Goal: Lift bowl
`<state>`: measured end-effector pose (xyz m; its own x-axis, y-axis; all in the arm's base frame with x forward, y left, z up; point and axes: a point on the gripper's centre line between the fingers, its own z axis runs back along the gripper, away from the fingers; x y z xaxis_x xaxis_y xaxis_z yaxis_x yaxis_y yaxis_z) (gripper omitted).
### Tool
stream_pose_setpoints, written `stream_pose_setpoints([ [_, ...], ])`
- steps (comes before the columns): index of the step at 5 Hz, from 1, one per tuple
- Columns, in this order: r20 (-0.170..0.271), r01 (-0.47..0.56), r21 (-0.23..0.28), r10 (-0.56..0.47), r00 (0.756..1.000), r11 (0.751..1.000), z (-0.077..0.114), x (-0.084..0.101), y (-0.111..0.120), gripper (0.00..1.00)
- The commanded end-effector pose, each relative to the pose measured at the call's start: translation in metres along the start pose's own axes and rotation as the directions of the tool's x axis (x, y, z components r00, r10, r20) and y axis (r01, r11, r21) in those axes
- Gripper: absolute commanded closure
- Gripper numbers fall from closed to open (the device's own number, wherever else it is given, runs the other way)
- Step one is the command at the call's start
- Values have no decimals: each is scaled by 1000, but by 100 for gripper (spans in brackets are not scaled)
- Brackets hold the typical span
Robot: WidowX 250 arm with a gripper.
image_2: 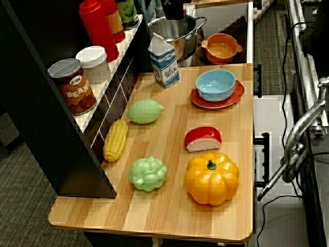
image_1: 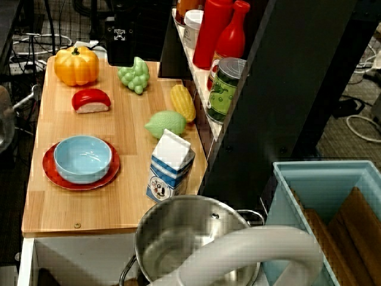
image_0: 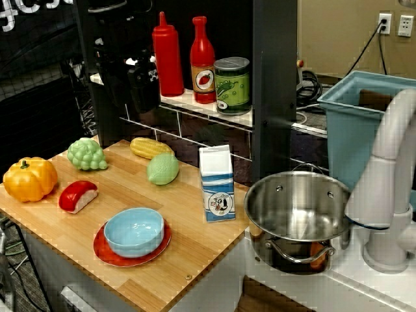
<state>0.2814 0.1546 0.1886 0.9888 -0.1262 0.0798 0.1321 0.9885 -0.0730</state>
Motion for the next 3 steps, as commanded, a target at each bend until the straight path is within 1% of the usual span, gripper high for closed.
stream_pose_setpoints([
  [1, 0, 0, 0, 0, 1000, 1000, 0, 0, 0, 0],
  [2, -14, 7, 23, -6, 1000, 1000, -16, -9, 7, 0],
  [3, -24, 8, 49, -6, 1000, 999, -31, -19, 21, 0],
])
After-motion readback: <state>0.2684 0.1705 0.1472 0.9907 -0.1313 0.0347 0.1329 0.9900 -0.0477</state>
